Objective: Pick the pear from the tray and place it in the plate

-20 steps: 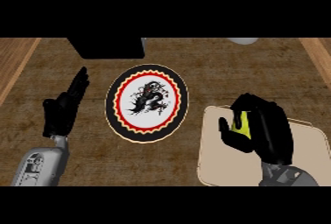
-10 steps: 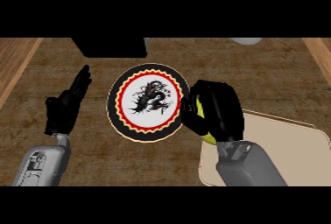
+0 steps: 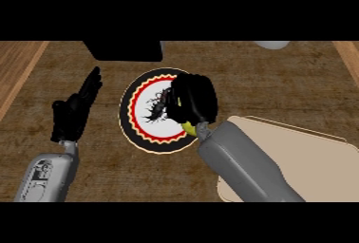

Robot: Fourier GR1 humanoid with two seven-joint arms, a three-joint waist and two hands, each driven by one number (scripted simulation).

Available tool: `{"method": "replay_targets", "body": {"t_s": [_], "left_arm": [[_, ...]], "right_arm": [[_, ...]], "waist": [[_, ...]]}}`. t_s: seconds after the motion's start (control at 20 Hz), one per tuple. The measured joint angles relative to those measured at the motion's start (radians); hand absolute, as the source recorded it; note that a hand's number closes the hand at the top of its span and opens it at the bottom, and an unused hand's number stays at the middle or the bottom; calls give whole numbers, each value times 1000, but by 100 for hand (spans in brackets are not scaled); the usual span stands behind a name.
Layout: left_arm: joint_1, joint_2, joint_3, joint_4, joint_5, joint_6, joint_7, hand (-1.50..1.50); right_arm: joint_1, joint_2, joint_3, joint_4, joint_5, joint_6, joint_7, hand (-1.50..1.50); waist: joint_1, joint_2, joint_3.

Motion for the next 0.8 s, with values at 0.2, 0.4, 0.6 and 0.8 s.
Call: {"method": "replay_targets", "body": {"t_s": [0.2,0.4,0.6,0.8], "left_arm": [[-12,-5,-3,17,-1,-7,-10,0],[-26,-14,-15,21,-5,-11,-10,0],[-47,-30,-27,34,-16,-4,-12,0],[-61,-42,-39,41,-19,-5,-10,0]], "right_arm": [[-100,2,69,192,-38,-35,37,150],[-147,3,93,331,-173,-101,40,-150],[-160,3,137,402,-318,-172,14,-150],[-171,4,178,445,-435,-241,-40,-150]], "waist": [[17,5,0],[39,11,0],[54,15,1],[66,19,1]]}}
